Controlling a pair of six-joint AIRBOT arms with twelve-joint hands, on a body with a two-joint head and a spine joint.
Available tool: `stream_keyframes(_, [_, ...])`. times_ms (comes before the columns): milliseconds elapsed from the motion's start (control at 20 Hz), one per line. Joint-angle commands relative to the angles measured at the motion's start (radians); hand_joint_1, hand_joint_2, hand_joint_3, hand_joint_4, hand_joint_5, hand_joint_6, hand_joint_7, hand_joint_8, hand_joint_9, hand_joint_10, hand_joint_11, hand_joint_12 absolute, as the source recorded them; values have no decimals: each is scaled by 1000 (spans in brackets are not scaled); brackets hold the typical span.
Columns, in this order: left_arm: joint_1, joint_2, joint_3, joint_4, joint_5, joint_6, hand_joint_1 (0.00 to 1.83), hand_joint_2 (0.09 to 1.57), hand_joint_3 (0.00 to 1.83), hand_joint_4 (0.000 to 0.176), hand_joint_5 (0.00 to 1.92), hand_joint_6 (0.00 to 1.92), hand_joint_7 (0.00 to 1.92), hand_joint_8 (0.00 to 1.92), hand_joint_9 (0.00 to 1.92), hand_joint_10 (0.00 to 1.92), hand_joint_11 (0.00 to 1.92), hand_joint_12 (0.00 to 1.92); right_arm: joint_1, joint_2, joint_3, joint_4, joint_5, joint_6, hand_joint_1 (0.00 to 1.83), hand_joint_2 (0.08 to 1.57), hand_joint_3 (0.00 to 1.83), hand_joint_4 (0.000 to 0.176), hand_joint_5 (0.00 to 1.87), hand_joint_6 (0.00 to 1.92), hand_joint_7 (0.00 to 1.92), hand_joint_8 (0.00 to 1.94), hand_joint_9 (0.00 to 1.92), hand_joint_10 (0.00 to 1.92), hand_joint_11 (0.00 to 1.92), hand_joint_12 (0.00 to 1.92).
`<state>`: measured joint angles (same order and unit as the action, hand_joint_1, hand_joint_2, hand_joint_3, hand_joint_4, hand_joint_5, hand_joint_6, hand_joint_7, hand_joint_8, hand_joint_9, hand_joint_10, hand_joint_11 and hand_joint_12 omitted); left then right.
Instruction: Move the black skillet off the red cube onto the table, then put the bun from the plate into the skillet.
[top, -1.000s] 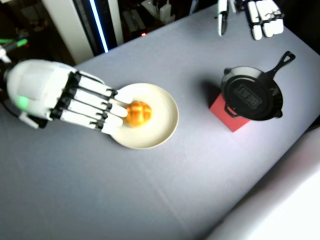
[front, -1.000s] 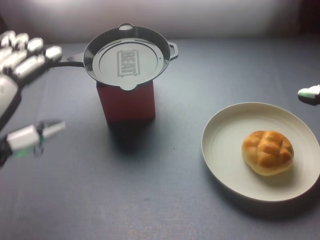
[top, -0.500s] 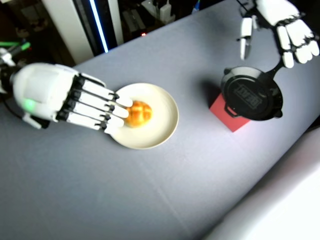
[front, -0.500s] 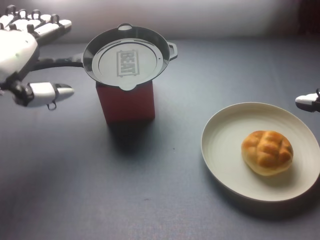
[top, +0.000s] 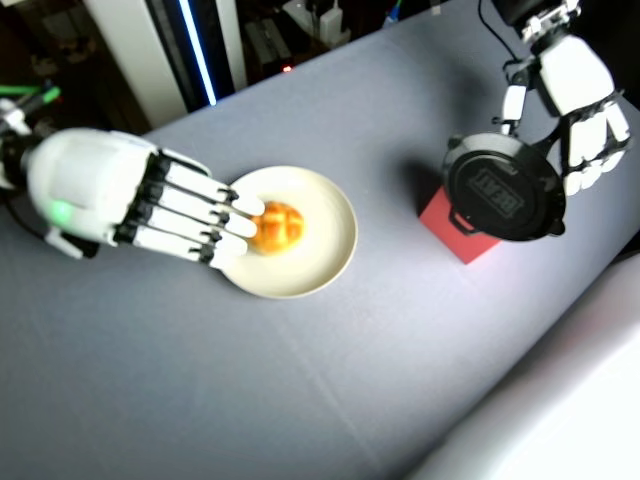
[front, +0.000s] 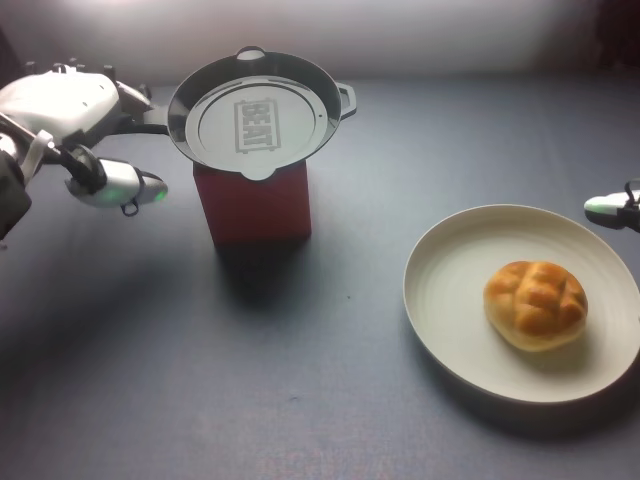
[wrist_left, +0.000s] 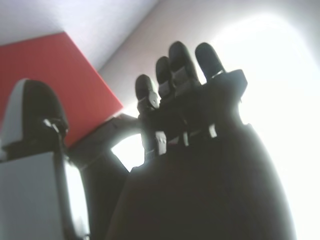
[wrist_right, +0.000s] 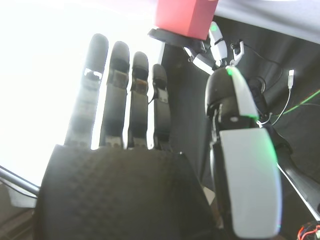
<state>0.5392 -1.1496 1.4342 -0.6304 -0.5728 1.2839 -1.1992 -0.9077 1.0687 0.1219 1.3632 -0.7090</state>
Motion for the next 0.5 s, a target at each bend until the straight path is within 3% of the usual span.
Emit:
stream_keyframes(0, [-11,4,8,8,-101,3,1076,1074,13,42,1043,846,1168,816,1052,1363,823,1864,8,-1,4,17,123,7,773,1228,2,4,472,0,538,0,592,1,308,777])
stream_keyframes(50, [-13,5,6,8,-102,3,992,1083,5,23,1020,1329,1135,1504,1156,1740,1079,1910,8,-4,4,16,123,9,759,1232,3,3,477,2,547,4,607,6,325,788])
stream_keyframes(100, [-13,9,-1,14,-110,3,963,1093,4,52,887,1803,1062,1838,1176,1885,1211,1919,8,-7,4,14,123,9,763,1235,1,0,487,1,556,1,621,5,315,842])
stream_keyframes(150, [-13,12,-7,15,-117,3,977,1116,2,151,844,1897,970,1904,1118,1914,1215,1921,8,-8,4,13,123,10,756,1241,0,0,484,0,552,0,610,0,287,881])
stream_keyframes(200, [-13,16,-16,18,-131,3,1053,1196,15,171,904,1916,1036,1918,1190,1920,1278,1921,8,-9,4,12,123,11,729,1247,0,0,485,0,555,0,617,2,266,940])
stream_keyframes(300, [-15,24,-31,31,-159,-4,1278,1298,7,176,1082,1921,1345,1921,1527,1921,1559,1921,8,-10,4,12,123,12,693,1252,2,0,490,1,559,1,627,4,277,965])
stream_keyframes(400, [-12,38,-50,59,-202,-49,1429,1291,0,159,1201,1921,1457,1921,1642,1921,1683,1921,8,-10,5,12,122,14,674,1258,2,0,497,2,566,4,637,5,271,997])
stream_keyframes(450, [-5,45,-59,75,-228,-80,1456,1287,0,96,1221,1921,1479,1921,1663,1921,1711,1921,8,-10,5,12,122,14,667,1265,1,0,495,1,563,1,631,1,277,974])
